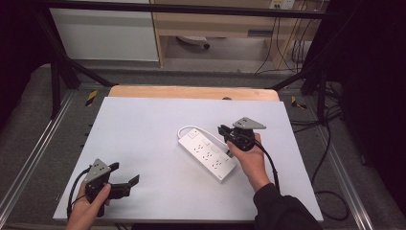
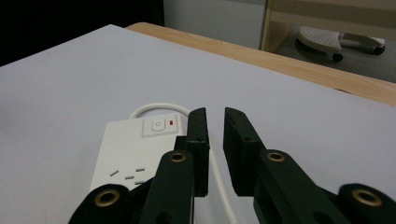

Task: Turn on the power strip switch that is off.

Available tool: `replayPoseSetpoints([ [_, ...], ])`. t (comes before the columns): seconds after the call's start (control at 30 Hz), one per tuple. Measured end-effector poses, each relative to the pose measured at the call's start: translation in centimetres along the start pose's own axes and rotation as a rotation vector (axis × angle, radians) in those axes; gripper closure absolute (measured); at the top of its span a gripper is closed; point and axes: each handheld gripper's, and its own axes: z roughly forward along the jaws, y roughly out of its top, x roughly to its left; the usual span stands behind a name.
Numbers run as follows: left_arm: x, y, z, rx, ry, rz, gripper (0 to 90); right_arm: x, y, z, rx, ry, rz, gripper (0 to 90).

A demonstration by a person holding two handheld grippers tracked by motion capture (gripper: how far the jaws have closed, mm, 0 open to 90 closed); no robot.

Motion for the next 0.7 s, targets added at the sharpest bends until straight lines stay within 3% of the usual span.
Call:
replayPoseSetpoints([
  [0.7,0.0,0.0,0.0,-0.004,0.000,0.000,6.6,0.8,-1.0,1.5,0.030,0.024,-0.012,89.6],
])
